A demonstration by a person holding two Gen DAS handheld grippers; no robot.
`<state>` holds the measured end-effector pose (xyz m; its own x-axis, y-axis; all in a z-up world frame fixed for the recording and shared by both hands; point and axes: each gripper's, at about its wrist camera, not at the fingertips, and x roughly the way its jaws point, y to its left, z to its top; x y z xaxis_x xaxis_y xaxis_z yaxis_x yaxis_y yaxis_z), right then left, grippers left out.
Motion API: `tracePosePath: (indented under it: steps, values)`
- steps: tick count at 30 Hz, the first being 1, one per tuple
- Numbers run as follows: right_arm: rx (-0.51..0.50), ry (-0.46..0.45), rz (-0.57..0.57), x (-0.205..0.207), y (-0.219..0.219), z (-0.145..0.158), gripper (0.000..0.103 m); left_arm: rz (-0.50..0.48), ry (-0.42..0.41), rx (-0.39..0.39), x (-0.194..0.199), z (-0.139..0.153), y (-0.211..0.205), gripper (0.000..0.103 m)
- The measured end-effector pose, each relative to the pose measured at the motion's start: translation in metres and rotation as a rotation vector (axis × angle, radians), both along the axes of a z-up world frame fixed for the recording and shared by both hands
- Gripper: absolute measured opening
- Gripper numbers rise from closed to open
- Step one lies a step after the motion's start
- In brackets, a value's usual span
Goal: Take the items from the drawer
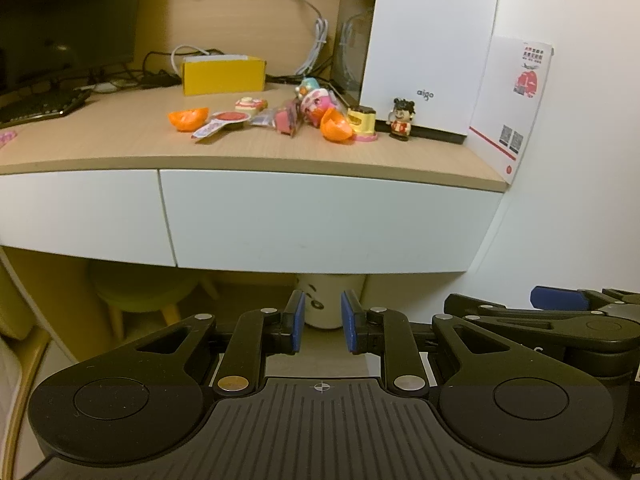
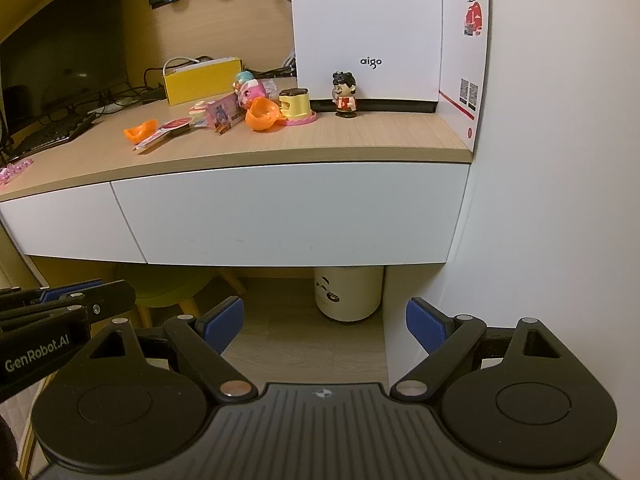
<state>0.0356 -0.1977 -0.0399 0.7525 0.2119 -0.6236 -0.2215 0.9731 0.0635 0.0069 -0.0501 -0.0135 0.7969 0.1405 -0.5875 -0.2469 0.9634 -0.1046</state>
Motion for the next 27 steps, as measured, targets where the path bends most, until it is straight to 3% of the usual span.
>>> tracePosePath:
  steps: [27]
  values:
    - [0.001,-0.003,-0.029,0.0027,-0.0058,-0.0002,0.089,-0.013,-0.015,0.007,0.0019,-0.0005,-0.0019,0.023]
